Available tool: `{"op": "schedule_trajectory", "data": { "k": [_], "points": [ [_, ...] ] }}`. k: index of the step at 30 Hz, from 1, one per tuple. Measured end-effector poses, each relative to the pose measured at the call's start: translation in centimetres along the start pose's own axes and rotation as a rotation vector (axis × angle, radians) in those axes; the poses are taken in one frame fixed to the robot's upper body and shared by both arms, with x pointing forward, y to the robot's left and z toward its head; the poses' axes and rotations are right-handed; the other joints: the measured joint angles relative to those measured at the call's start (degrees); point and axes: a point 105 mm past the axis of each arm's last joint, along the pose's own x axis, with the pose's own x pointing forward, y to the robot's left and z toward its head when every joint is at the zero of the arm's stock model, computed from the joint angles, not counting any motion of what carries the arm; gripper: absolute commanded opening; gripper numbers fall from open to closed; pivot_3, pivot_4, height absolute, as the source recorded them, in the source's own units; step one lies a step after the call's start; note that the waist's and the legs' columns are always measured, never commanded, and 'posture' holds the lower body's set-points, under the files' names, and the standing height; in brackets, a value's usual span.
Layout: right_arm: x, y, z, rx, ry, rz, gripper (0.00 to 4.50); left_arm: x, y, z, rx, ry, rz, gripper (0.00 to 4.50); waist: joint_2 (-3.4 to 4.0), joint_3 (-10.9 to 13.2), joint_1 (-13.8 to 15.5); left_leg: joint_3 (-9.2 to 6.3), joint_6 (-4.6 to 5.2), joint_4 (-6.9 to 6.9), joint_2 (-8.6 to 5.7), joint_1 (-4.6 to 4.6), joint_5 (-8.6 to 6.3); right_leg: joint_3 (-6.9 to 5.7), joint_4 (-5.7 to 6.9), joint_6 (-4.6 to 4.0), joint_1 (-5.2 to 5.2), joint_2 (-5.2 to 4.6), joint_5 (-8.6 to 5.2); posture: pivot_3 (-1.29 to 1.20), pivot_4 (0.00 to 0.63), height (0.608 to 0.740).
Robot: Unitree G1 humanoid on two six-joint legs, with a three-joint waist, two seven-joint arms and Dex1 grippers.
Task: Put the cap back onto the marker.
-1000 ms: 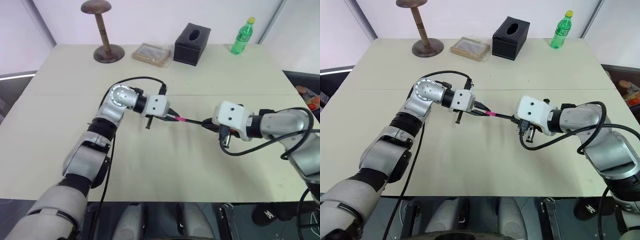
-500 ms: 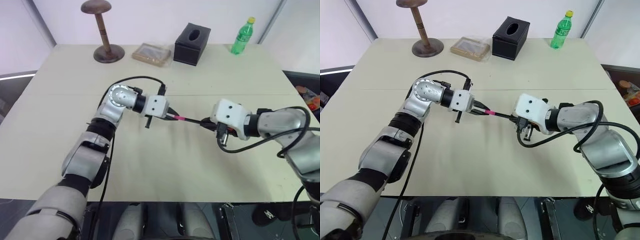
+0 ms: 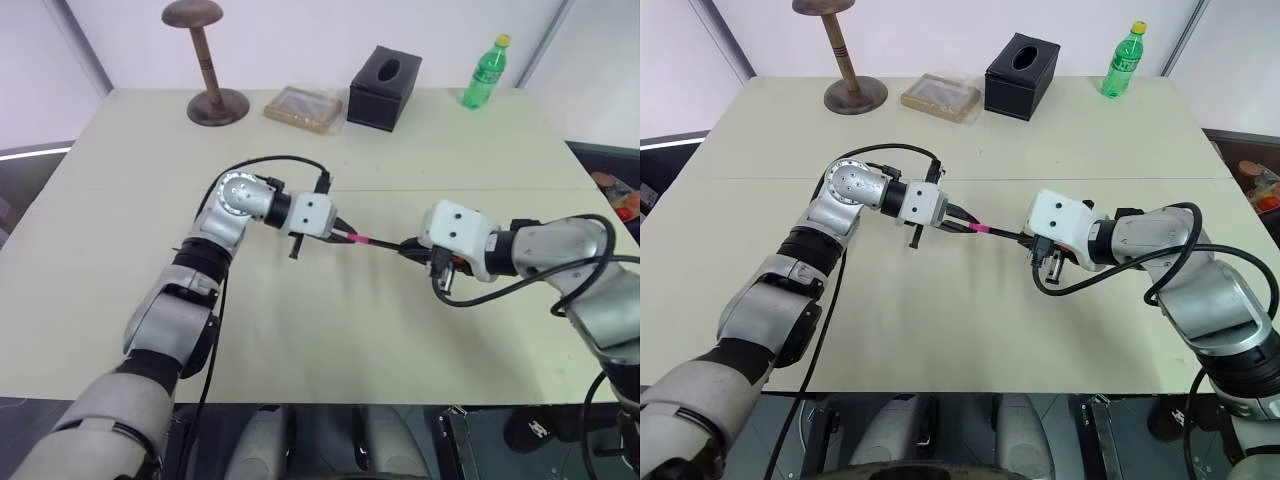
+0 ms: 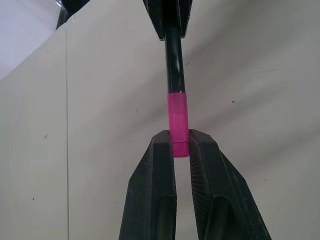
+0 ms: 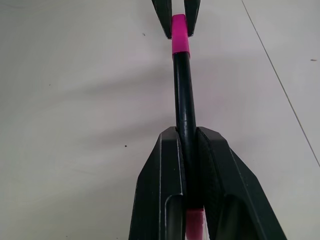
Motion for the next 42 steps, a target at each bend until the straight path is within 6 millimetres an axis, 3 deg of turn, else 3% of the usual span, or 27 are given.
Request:
{"op": "schedule_trajectory", "data": {
  "k": [5, 7, 12, 16, 22, 26, 30, 37, 42],
  "points": [
    [-0.1, 0.1, 0.4, -0.042, -0.020, 0.003, 0.00, 1.5, -0.2, 1.7, 0.044, -0.053, -0.060, 2.89, 0.00, 0.00, 0.14, -0.01, 0.00, 0.01, -0.02, -0.03, 0.00, -0.01, -0.02, 0.00, 0.00, -0.02, 0.00, 0.00, 0.150, 0.740],
    [-0.5, 0.1, -0.2, -0.038, -0.001, -0.003, 0.00, 1.0, -0.6, 1.8, 0.024, -0.064, -0.065, 3.92, 0.00, 0.00, -0.08, -0.01, 0.00, -0.01, 0.00, -0.03, 0.00, -0.01, -0.01, 0.00, -0.03, 0.00, 0.00, 0.00, 0.150, 0.740],
    [-1.6, -0.3, -2.3, 0.007, 0.050, -0.038, 0.00, -0.8, -1.5, 1.3, -0.071, -0.062, -0.076, 3.92, 0.01, -0.01, -0.16, -0.01, 0.00, -0.02, 0.06, -0.02, 0.00, 0.00, 0.03, 0.00, -0.05, 0.05, 0.00, 0.00, 0.150, 0.740],
    [-2.4, -0.6, -3.6, 0.057, 0.081, -0.076, 0.00, -2.4, -0.3, 1.4, -0.109, -0.055, 0.014, 3.92, 0.01, -0.01, 0.10, 0.00, 0.00, 0.00, 0.01, -0.03, 0.00, 0.01, 0.02, 0.00, -0.03, -0.01, 0.00, 0.00, 0.150, 0.740],
    [-3.4, -1.9, -4.5, 0.299, 0.011, -0.294, 0.00, -3.2, 1.6, 2.2, -0.165, -0.078, 0.169, 3.92, 0.02, -0.01, 0.06, -0.04, 0.00, -0.01, 0.02, -0.02, 0.00, 0.01, 0.02, 0.00, -0.02, 0.01, 0.00, 0.00, 0.150, 0.740],
    [-4.2, -2.2, -5.2, 0.440, -0.017, -0.437, 0.00, -3.1, 1.2, 1.8, -0.220, -0.081, 0.220, 3.92, 0.03, -0.02, 0.02, -0.04, -0.01, -0.02, 0.03, -0.01, 0.01, 0.02, 0.04, 0.00, -0.03, 0.01, 0.00, 0.00, 0.150, 0.740],
    [-5.5, -2.0, -8.0, 0.537, 0.054, -0.575, 0.00, -3.6, 0.8, 1.1, -0.258, -0.056, 0.258, 3.92, 0.03, -0.02, 0.23, -0.03, -0.01, -0.01, -0.01, -0.02, 0.01, 0.02, 0.04, 0.00, -0.01, -0.01, 0.00, 0.00, 0.150, 0.740],
    [-7.8, 0.2, -13.9, 0.683, 0.211, -0.765, 0.00, -4.0, 0.9, 1.1, -0.266, -0.037, 0.302, 3.92, 0.05, -0.04, 0.07, -0.01, -0.01, -0.01, -0.01, 0.04, 0.01, 0.04, 0.06, 0.00, 0.03, 0.00, 0.00, 0.00, 0.150, 0.740],
    [-8.2, 0.6, -15.8, 0.747, 0.235, -0.834, 0.00, -4.0, 0.8, 1.4, -0.283, -0.044, 0.316, 3.92, 0.09, -0.06, -0.23, 0.00, -0.01, -0.04, 0.03, 0.08, 0.01, 0.05, 0.06, -0.01, 0.04, 0.04, 0.00, 0.00, 0.150, 0.740]
  ]
}}
